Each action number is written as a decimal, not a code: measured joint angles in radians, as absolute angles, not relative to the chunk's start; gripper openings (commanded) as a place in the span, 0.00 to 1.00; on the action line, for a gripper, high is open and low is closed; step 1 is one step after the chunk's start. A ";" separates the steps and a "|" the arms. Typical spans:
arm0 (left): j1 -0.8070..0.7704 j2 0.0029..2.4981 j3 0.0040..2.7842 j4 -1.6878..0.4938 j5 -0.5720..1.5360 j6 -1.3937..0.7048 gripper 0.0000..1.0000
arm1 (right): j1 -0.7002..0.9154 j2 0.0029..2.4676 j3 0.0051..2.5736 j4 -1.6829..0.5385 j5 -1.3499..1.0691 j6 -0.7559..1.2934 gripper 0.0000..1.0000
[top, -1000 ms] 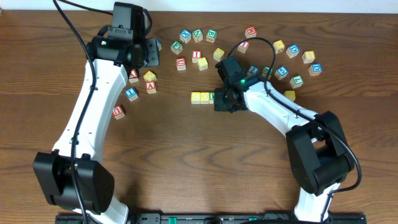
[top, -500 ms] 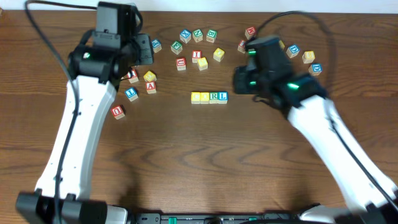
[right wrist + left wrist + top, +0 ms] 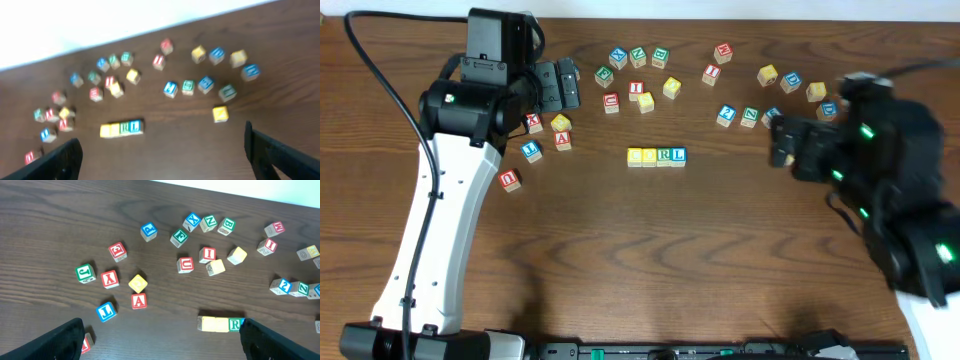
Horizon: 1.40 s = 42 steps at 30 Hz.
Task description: Spell out CORL
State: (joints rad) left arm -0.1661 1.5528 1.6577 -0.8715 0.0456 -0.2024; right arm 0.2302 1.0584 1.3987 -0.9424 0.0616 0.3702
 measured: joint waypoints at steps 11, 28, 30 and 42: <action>-0.166 1.553 1.658 -0.872 0.046 -0.202 0.98 | 0.223 0.935 1.399 -1.024 0.118 0.370 0.99; -0.166 1.553 1.658 -0.872 0.046 -0.202 0.98 | 0.223 0.940 1.394 -1.047 0.214 0.369 0.99; -0.166 1.553 1.658 -0.871 0.046 -0.202 0.98 | 0.217 0.935 1.377 -0.987 0.222 0.365 0.99; -0.166 1.553 1.658 -0.871 0.045 -0.202 0.98 | 0.106 0.614 0.756 -0.246 0.121 0.204 0.99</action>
